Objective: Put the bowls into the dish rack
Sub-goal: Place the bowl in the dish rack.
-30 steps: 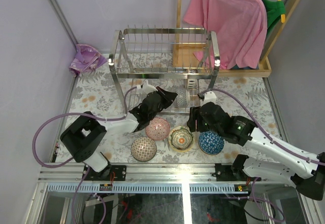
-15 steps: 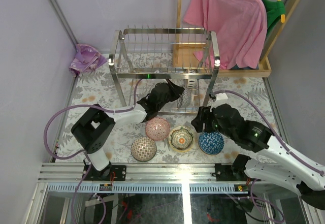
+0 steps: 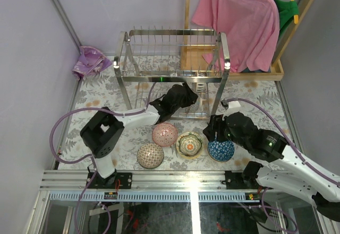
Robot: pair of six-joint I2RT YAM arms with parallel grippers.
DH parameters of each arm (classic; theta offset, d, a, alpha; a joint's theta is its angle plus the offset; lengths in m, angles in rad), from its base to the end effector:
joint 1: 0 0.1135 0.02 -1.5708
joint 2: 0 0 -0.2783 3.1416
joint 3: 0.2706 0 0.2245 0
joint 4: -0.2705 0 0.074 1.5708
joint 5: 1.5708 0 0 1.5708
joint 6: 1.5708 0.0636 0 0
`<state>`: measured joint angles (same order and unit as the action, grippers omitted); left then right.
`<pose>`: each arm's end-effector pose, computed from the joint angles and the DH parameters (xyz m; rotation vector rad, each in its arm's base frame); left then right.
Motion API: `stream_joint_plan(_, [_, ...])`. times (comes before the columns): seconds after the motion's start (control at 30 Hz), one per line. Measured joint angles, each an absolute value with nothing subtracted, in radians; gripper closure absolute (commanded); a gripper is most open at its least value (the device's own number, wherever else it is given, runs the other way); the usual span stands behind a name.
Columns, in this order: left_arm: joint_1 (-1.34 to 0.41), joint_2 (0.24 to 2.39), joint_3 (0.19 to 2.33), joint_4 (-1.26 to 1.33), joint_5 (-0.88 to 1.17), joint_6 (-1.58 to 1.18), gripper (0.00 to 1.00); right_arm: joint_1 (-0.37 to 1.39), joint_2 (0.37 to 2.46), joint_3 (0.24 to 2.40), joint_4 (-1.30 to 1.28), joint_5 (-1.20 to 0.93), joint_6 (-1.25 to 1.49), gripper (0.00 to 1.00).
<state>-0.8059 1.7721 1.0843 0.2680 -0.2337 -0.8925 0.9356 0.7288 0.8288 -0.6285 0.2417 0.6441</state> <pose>0.2910 -0.2820 0.2398 -0.2481 2.0695 -0.8512 0.0947 0.1028 0.3117 -0.1643 2.1546 0.6948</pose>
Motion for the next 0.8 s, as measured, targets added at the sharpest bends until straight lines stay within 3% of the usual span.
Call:
stream_joint_plan(0.1, [-0.812, 1.798, 1.137, 0.227, -0.234, -0.879, 1.00, 0.936, 0.715, 0.817, -0.636, 0.241, 0.645, 0.36])
stream_joint_plan(0.8, [-0.787, 1.672, 0.979, 0.295, -0.167, -0.938, 1.00, 0.936, 0.658, 0.806, -0.667, 0.242, 0.644, 0.37])
